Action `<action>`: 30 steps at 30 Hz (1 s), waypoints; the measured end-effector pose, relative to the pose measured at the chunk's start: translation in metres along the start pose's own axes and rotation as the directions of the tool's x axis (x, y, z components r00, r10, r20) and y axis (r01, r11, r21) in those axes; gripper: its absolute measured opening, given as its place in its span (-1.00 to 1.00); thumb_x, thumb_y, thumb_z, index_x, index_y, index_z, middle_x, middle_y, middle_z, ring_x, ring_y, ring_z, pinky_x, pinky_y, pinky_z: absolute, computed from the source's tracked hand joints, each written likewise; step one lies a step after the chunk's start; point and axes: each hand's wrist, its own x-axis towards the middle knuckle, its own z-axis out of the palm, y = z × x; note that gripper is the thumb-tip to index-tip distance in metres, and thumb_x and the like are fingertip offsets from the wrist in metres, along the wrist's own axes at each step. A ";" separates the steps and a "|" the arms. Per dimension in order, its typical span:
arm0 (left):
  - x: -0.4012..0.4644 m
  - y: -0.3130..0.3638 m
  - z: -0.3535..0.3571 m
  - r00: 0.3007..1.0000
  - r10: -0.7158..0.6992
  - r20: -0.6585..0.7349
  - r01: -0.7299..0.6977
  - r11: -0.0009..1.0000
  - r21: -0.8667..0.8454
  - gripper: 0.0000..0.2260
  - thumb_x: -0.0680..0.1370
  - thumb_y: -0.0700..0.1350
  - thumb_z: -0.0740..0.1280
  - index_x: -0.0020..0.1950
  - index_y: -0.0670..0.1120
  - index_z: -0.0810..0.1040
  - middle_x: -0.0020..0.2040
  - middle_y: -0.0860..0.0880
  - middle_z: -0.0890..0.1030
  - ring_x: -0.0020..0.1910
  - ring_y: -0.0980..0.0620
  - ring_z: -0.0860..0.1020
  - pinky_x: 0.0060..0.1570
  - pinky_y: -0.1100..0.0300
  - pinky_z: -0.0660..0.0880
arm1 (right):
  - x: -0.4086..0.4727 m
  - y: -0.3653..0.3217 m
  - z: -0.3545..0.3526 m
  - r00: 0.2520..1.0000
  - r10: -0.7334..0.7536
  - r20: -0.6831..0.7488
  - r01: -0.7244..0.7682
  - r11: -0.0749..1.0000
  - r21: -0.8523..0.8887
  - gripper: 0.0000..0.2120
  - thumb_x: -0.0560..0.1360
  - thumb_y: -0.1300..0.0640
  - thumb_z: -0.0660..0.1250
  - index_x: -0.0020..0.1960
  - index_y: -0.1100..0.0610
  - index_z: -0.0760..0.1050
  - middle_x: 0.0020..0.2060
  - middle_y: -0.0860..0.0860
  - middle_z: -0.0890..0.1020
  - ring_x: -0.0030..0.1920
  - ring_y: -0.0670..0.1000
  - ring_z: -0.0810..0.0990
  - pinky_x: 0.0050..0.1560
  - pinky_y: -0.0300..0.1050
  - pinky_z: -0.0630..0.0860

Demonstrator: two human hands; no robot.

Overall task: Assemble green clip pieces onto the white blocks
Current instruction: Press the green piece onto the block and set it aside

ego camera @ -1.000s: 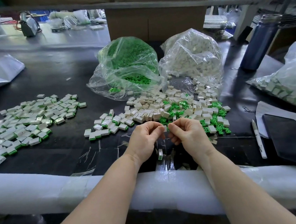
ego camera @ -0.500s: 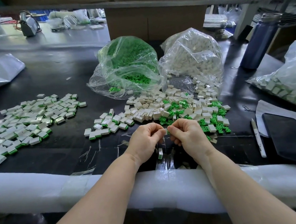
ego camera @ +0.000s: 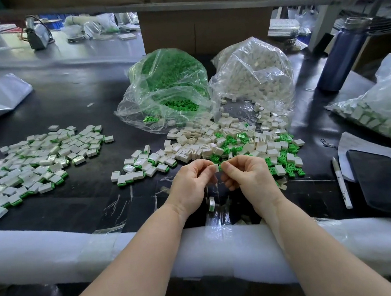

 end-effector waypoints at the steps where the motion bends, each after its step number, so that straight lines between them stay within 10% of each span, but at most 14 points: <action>1: 0.000 0.000 0.000 1.000 -0.001 0.004 0.001 1.000 0.015 -0.86 0.57 -0.11 0.27 -0.17 0.02 0.55 -0.32 0.03 0.59 -0.25 0.04 0.52 0.03 -0.06 0.51 | 0.000 0.000 0.001 1.000 0.005 -0.012 -0.005 1.000 -0.010 -0.83 0.52 0.27 0.30 -0.25 0.20 0.55 -0.49 -0.04 0.59 -0.46 -0.13 0.52 -0.40 -0.31 0.49; 14: -0.001 -0.002 0.001 0.999 0.005 0.040 -0.014 0.970 0.241 -0.89 0.56 -0.07 0.29 -0.12 -0.03 0.57 -0.34 0.08 0.52 -0.30 0.08 0.44 -0.07 0.05 0.46 | 0.002 0.003 0.000 1.000 0.020 0.014 -0.016 0.968 -0.250 -0.80 0.52 0.25 0.31 -0.28 0.13 0.52 -0.45 0.02 0.54 -0.47 -0.15 0.47 -0.41 -0.33 0.44; 30: -0.001 0.000 0.004 0.995 0.094 -0.040 -0.086 0.981 0.172 -0.81 0.52 -0.14 0.35 0.13 -0.02 0.57 -0.07 0.00 0.52 -0.12 0.02 0.50 0.01 0.22 0.48 | 0.003 0.002 -0.001 0.998 0.013 -0.055 -0.014 1.000 -0.023 -0.91 0.48 0.35 0.32 -0.16 0.20 0.52 -0.40 0.03 0.57 -0.45 -0.18 0.52 -0.44 -0.34 0.47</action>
